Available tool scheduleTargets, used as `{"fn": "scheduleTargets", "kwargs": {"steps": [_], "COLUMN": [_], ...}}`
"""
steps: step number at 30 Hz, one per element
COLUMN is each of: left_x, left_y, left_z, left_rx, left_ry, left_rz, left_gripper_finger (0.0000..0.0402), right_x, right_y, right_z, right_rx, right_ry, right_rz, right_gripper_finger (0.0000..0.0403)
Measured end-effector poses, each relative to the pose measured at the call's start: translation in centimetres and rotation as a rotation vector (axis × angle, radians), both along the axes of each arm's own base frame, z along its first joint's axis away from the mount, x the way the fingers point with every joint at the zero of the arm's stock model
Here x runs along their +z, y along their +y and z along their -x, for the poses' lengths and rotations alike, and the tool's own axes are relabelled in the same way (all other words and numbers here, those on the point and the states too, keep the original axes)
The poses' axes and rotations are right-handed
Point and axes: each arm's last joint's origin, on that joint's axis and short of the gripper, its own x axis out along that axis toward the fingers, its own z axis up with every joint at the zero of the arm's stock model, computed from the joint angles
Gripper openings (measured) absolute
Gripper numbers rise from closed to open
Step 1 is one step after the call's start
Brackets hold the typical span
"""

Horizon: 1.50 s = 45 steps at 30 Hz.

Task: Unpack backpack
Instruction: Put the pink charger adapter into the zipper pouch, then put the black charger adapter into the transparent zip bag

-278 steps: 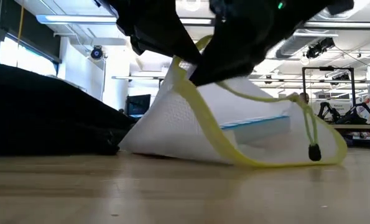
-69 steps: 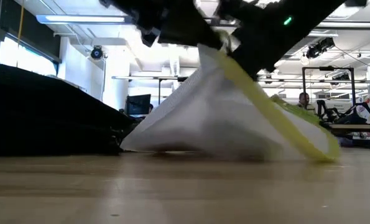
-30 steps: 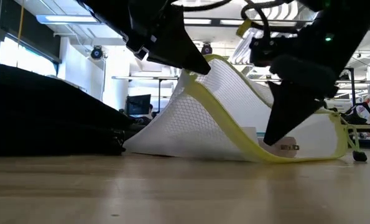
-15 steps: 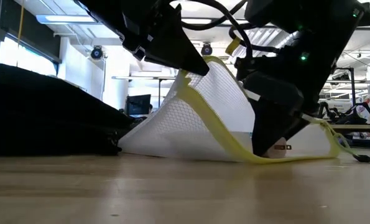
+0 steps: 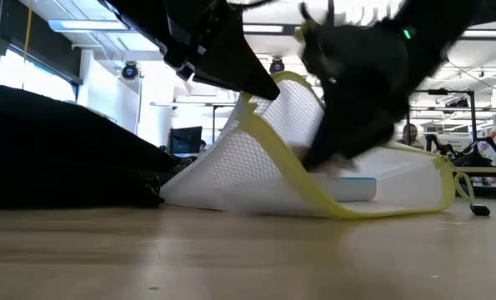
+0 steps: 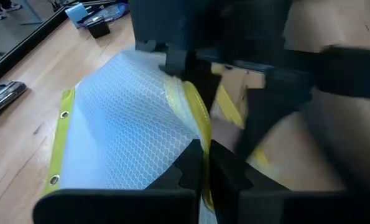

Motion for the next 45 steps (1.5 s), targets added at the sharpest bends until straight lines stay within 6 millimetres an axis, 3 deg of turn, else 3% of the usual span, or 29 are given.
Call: {"fn": "scheduleTargets", "kwargs": {"steps": [9, 18, 24, 31, 37, 39, 41, 45], "left_x": [0.1, -0.1, -0.1, -0.2, -0.3, -0.3, -0.3, -0.3], "left_y": [0.1, 0.3, 0.2, 0.2, 0.2, 0.2, 0.3, 0.2], "left_z": [0.0, 0.2, 0.5, 0.5, 0.6, 0.6, 0.5, 0.5], "left_rx": [0.021, 0.062, 0.119, 0.109, 0.109, 0.111, 0.108, 0.106], "left_ry": [-0.013, 0.004, -0.010, 0.002, 0.008, 0.008, 0.010, 0.010], "left_rz": [-0.023, -0.062, -0.072, -0.068, -0.073, -0.075, -0.073, -0.070], "left_gripper_finger": [0.0000, 0.0000, 0.0000, 0.0000, 0.0000, 0.0000, 0.0000, 0.0000], "right_x": [0.8, 0.9, 1.2, 3.3, 6.7, 7.9, 9.1, 10.5], "right_y": [-3.7, -5.3, -4.7, -2.5, 0.2, 0.7, 0.3, -4.1], "right_z": [-2.3, -2.6, -2.3, -0.2, 2.5, 3.4, 4.6, 7.2], "right_rx": [-0.040, -0.092, -0.106, 0.023, 0.345, 0.380, 0.257, -0.170], "right_ry": [-0.103, -0.106, -0.119, -0.069, -0.078, -0.107, -0.114, -0.040], "right_rz": [0.080, 0.187, 0.222, 0.233, 0.204, 0.220, 0.267, 0.370], "right_gripper_finger": [0.0169, 0.0334, 0.0363, 0.0344, 0.0332, 0.0329, 0.0327, 0.0324]}}
